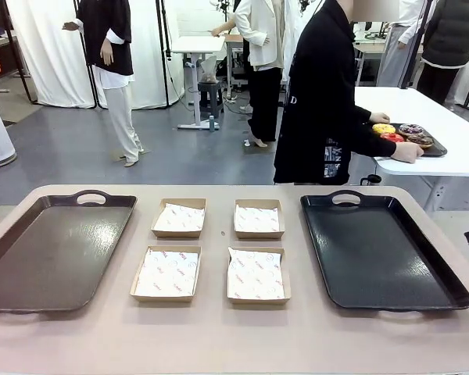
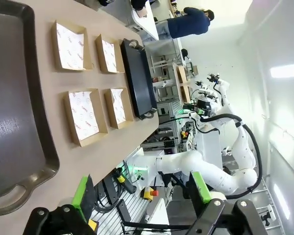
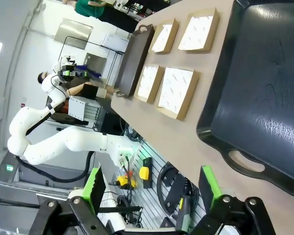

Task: Individually package the donuts and arrange them on the tray.
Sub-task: Pick up one Paper togo box.

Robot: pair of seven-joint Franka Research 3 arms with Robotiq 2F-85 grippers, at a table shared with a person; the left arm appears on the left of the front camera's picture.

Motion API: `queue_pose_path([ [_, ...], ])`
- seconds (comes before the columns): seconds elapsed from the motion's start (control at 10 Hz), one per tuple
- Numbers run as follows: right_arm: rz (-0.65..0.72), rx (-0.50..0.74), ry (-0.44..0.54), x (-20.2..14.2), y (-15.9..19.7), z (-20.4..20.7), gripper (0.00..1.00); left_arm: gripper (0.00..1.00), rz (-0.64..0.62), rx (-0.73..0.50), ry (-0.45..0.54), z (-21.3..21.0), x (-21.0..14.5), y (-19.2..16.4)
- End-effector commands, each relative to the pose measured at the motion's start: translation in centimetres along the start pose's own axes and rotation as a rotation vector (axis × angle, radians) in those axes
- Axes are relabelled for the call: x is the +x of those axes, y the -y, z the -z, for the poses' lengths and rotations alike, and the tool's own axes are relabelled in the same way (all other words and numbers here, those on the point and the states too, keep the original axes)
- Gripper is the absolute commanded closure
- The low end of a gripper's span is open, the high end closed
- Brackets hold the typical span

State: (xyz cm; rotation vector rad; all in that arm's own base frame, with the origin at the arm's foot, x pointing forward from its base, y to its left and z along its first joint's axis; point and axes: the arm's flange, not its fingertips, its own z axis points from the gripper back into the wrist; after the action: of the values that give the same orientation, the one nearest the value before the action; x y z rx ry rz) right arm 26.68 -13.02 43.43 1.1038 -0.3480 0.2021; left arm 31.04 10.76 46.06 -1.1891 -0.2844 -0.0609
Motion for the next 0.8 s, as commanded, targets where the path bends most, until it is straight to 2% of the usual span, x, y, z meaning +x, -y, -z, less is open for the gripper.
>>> queue_pose_path([
  [0.0,0.001,-0.007,-0.006,0.25,0.03,0.28,0.0,0.0,0.01,-0.012,-0.006,0.23,0.05,0.36],
  [0.7,0.001,-0.007,-0.006,0.25,0.03,0.28,0.0,0.0,0.01,-0.012,-0.006,0.23,0.05,0.36],
])
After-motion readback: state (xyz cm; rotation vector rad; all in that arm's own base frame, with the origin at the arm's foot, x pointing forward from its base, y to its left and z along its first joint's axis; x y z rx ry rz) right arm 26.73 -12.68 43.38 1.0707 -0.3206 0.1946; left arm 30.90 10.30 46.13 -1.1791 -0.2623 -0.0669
